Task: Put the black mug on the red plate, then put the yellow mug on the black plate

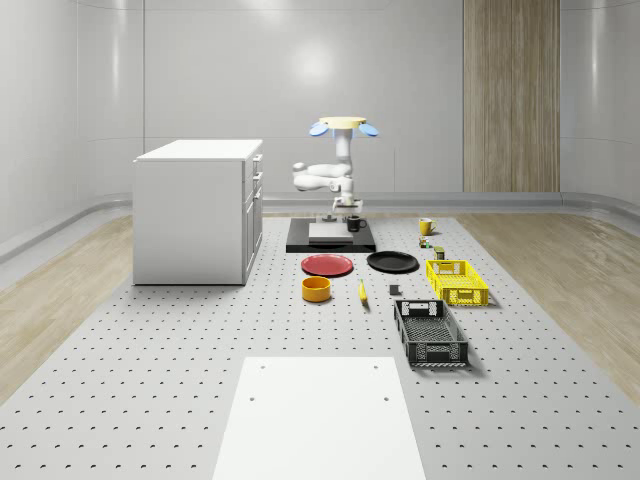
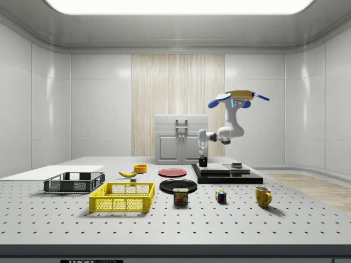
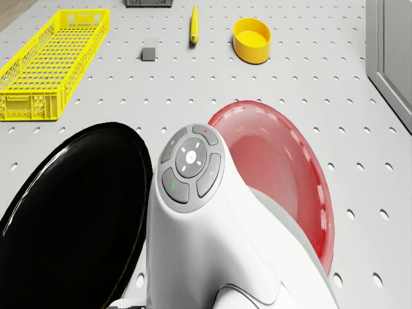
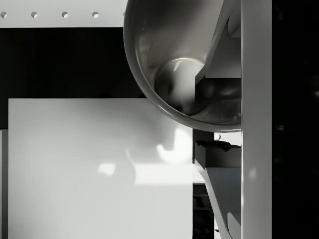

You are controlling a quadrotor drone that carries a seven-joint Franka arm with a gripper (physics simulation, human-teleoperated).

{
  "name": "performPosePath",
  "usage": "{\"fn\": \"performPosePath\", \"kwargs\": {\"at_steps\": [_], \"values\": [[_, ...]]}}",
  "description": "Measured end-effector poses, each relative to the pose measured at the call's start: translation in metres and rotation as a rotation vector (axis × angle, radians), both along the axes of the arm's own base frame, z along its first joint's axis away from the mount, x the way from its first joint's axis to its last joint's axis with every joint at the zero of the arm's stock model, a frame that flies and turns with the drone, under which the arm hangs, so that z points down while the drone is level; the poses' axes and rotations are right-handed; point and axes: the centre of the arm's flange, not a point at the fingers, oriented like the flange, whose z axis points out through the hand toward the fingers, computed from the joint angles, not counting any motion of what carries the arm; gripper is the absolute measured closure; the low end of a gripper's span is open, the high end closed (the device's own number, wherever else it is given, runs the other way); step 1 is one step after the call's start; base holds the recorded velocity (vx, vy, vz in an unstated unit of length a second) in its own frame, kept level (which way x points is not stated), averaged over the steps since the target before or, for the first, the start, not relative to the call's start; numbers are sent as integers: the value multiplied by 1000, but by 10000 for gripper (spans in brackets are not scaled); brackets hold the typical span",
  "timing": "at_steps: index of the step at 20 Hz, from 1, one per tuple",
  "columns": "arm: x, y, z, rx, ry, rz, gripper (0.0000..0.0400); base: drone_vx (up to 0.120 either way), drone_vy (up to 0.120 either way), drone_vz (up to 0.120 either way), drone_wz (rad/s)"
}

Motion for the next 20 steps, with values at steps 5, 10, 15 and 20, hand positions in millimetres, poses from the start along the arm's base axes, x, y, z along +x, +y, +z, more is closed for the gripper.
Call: {"fn": "performPosePath", "kwargs": {"at_steps": [5,10,15,20], "values": [[0,0,0,0,0,0,290,120,-120,0,0],[0,0,0,0,0,0,290,120,-120,0,0],[0,0,0,0,0,0,290,120,-120,0,0],[0,0,0,0,0,0,290,120,-8,0,0]]}}
